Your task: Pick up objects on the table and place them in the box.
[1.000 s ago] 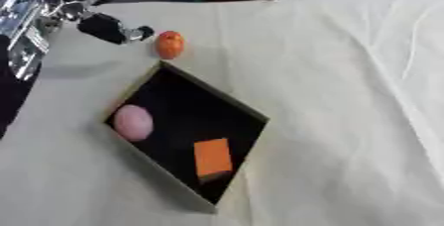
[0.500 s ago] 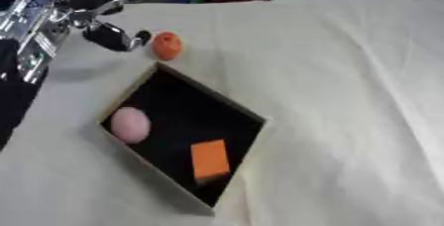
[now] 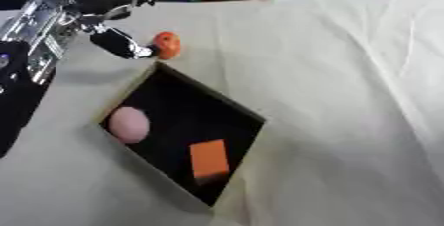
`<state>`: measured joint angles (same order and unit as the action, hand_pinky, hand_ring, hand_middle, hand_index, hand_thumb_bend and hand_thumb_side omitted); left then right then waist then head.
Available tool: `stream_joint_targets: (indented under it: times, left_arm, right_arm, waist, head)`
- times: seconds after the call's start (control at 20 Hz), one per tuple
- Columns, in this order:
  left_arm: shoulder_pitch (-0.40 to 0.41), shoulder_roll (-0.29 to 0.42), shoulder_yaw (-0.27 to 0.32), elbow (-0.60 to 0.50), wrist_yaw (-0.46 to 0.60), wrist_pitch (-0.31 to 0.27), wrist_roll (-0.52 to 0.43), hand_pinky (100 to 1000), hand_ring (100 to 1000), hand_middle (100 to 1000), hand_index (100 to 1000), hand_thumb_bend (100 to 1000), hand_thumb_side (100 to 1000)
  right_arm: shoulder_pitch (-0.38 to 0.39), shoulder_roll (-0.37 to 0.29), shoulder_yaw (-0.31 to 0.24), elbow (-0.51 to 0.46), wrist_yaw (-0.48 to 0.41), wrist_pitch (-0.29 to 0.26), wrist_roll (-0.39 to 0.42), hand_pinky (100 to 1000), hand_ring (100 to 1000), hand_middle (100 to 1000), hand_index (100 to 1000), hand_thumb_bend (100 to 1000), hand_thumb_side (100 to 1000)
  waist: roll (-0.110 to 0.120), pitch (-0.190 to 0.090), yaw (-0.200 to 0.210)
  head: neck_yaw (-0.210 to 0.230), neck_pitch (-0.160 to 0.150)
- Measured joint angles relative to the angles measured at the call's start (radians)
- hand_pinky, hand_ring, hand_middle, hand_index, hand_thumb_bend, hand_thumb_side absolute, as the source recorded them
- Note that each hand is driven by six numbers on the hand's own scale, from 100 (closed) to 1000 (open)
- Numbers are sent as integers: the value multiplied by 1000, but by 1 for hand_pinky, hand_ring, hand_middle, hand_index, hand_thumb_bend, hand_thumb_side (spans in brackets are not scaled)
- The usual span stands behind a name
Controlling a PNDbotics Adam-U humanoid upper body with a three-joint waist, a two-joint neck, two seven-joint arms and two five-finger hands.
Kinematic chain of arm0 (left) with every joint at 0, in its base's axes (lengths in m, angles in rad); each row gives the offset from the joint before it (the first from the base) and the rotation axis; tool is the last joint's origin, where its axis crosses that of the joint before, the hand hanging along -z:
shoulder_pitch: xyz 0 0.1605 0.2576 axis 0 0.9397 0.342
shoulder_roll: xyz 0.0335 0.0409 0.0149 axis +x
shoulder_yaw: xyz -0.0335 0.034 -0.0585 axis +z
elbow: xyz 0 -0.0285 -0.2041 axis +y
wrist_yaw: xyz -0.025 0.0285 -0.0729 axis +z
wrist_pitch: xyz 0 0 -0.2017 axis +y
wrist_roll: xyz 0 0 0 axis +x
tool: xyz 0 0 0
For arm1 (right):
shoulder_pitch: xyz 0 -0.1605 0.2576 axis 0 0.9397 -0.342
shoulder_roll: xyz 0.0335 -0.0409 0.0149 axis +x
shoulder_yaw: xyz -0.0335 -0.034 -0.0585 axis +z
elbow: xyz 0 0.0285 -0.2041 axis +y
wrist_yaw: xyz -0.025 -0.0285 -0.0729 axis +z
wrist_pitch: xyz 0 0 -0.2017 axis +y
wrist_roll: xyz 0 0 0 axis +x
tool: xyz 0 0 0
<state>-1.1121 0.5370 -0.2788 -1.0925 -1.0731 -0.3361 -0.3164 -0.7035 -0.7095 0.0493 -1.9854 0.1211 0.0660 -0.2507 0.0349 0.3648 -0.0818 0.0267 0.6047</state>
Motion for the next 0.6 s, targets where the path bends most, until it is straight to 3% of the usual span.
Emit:
stream_joint_targets:
  times: [0.6]
  left_arm:
    - [-6, -9, 8, 40, -18, -14, -7, 614, 753, 800, 962, 334, 637]
  right_arm:
    - [-36, 27, 0, 0, 0, 33, 2, 880, 825, 662, 768, 100, 678]
  waist:
    - [6, 19, -22]
  head:
    - [16, -14]
